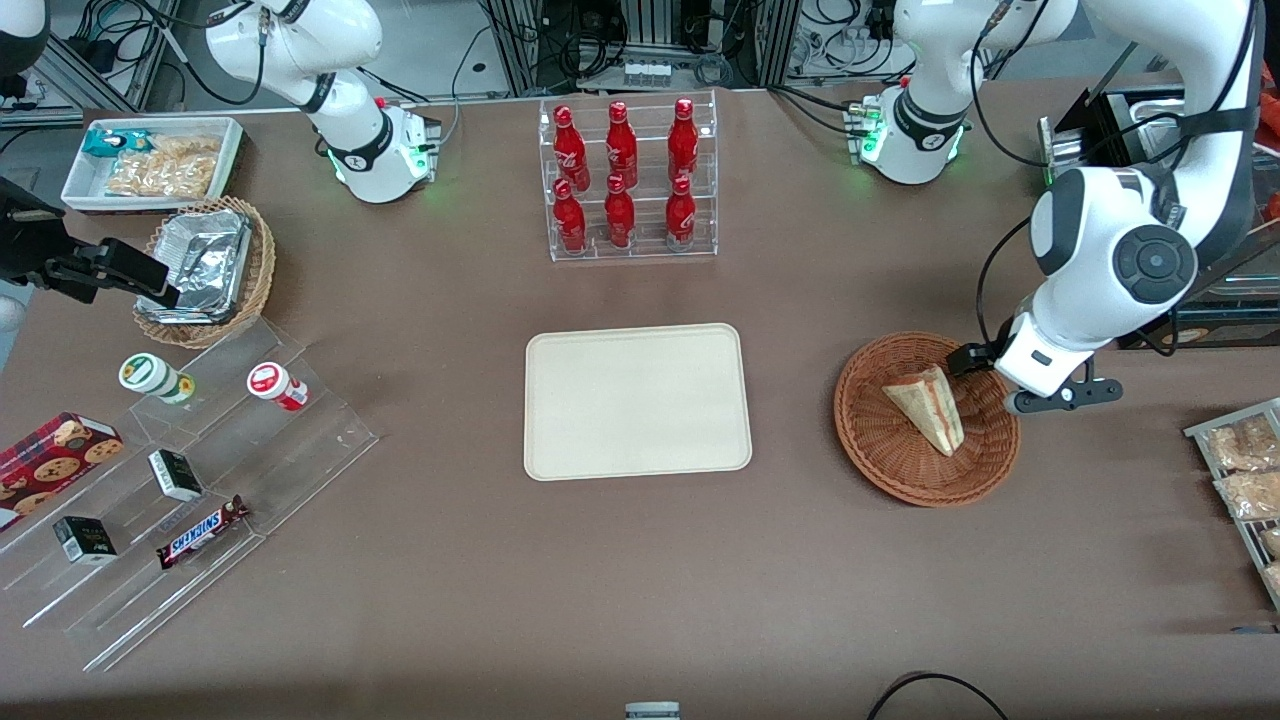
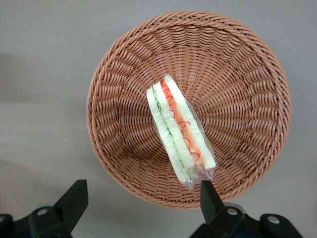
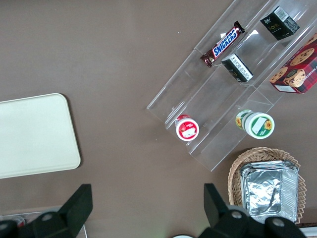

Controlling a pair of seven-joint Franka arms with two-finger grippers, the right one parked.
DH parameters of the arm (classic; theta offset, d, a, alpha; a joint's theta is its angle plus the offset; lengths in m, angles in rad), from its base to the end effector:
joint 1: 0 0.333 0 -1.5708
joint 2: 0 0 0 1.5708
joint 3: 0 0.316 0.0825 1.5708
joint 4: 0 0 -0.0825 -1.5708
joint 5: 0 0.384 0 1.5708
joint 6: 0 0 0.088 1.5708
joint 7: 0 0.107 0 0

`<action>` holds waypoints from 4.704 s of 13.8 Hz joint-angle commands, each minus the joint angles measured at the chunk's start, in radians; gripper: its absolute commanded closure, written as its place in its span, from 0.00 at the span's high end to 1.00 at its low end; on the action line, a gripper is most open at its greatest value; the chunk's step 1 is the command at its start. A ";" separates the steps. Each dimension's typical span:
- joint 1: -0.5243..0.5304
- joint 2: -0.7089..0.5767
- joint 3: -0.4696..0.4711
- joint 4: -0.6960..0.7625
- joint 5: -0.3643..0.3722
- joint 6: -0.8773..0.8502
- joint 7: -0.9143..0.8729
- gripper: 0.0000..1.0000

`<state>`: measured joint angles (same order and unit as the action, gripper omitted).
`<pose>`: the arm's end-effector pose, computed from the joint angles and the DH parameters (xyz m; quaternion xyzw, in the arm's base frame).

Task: Place sandwich from basket to tray
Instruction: 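Lower the open left gripper around the sandwich and close it, then lift the sandwich out of the basket and carry it toward the tray, then lower the sandwich onto the cream tray and open the left gripper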

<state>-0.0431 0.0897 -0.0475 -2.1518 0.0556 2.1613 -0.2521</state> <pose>0.5397 -0.0466 0.3527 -0.9969 -0.0642 0.0359 0.0268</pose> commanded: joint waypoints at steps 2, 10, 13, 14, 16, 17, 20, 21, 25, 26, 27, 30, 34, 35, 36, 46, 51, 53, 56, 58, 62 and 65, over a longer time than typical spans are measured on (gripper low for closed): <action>-0.021 -0.028 0.005 -0.082 -0.010 0.106 -0.178 1.00; -0.060 0.015 0.005 -0.094 -0.011 0.204 -0.627 1.00; -0.060 0.013 0.005 -0.144 -0.014 0.291 -0.657 1.00; -0.060 0.013 0.005 -0.154 -0.014 0.308 -0.680 1.00; -0.069 0.027 0.005 -0.154 -0.017 0.322 -0.751 1.00; -0.081 0.034 0.005 -0.154 -0.017 0.325 -0.765 1.00; -0.083 0.059 0.005 -0.154 -0.017 0.324 -0.766 1.00; -0.084 0.073 0.005 -0.152 -0.016 0.324 -0.766 1.00; -0.084 0.125 0.005 -0.146 -0.017 0.356 -0.766 1.00; -0.083 0.134 0.005 -0.146 -0.017 0.356 -0.766 1.00; -0.083 0.145 0.005 -0.145 -0.017 0.356 -0.768 1.00; -0.083 0.142 0.005 -0.143 -0.017 0.351 -0.765 0.62; -0.081 0.121 0.005 -0.125 -0.017 0.335 -0.766 0.18; -0.083 0.113 0.005 -0.111 -0.017 0.307 -0.766 0.17; -0.083 0.111 0.005 -0.085 -0.017 0.258 -0.765 0.17; -0.259 0.133 0.003 0.128 -0.013 -0.100 -0.466 0.15; -0.426 0.264 0.003 0.286 -0.017 -0.106 -0.493 0.15; -0.477 0.312 0.003 0.340 -0.019 -0.104 -0.542 0.15; -0.544 0.409 0.003 0.462 -0.019 -0.107 -0.627 0.15; -0.589 0.474 0.003 0.544 -0.019 -0.107 -0.702 0.15; -0.670 0.573 0.003 0.659 -0.019 -0.104 -0.811 0.15; -0.713 0.652 0.003 0.745 -0.019 -0.094 -0.869 0.15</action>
<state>-0.7251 0.6730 -0.0581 -1.5040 0.0477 2.0855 -1.0805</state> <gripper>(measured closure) 0.841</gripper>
